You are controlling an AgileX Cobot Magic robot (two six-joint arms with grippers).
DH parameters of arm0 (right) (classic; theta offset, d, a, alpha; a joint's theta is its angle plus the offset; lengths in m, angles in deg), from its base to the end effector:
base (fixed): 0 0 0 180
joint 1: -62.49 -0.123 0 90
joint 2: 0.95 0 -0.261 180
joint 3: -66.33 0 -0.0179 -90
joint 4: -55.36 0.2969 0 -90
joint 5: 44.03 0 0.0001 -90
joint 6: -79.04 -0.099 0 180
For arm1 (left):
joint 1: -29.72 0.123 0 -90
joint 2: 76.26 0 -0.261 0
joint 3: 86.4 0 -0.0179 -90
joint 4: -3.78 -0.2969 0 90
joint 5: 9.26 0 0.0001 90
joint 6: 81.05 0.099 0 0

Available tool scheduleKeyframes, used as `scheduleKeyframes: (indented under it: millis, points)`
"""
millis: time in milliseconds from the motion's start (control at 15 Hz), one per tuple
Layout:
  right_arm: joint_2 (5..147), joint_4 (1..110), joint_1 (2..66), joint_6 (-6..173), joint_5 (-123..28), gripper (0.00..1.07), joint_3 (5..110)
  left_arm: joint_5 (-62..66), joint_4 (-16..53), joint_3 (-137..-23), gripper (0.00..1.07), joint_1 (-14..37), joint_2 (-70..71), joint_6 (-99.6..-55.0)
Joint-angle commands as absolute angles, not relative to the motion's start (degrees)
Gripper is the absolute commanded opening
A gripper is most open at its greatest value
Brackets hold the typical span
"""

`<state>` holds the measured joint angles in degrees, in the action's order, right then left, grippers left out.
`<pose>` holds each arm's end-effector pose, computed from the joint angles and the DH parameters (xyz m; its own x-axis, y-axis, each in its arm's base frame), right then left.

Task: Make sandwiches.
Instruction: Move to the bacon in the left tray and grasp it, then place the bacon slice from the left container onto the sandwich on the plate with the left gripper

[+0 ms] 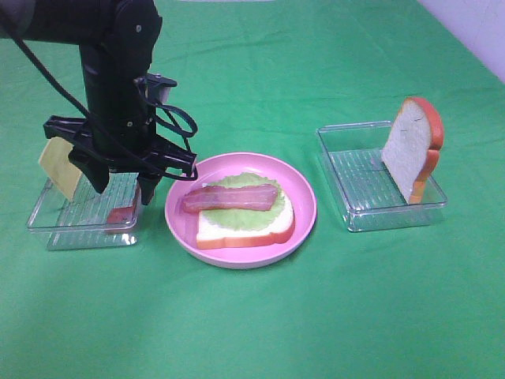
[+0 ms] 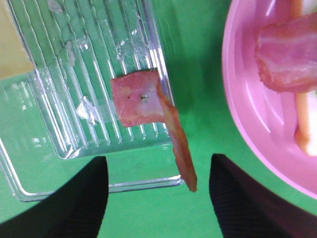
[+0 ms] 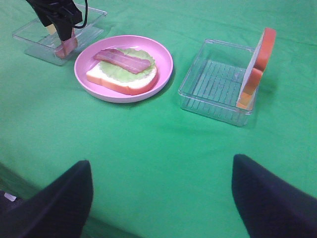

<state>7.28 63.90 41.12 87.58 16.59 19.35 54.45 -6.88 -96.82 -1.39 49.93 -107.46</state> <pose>0.0548 0.0352 0.3020 -0.3651 -0.2232 -0.9038 -0.4990 0.8665 -0.0124 0.3773 -0.2085 0.1231 -0.9828 0.1683 -0.0761 0.1557 0.9766 0.1482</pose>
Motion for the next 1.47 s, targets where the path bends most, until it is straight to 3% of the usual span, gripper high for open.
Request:
scheduleKeyframes:
  millis: [67, 733, 1000, 1200, 1467]
  points:
    - [6.36, 63.84, 41.06, 87.41, 16.71, 0.75, 19.29, 54.1, -7.45, -96.31, 0.56, -1.33, 50.22, -108.09]
    - [6.36, 63.84, 41.06, 87.41, 16.71, 0.75, 19.29, 52.61, -7.74, -96.31, 0.14, -1.33, 50.22, -108.04]
    - [6.36, 63.84, 41.06, 87.41, 16.71, 0.75, 19.29, 51.3, -8.37, -96.31, 0.13, -1.33, 50.22, -108.04]
    - [6.36, 63.84, 41.06, 87.41, 16.71, 0.75, 19.29, 51.3, -8.37, -96.31, 0.0, -1.33, 50.22, -107.98]
    - [6.36, 63.84, 41.06, 87.41, 16.71, 0.75, 19.29, 53.13, -8.08, -96.59, 0.0, -1.33, 47.98, -107.41]
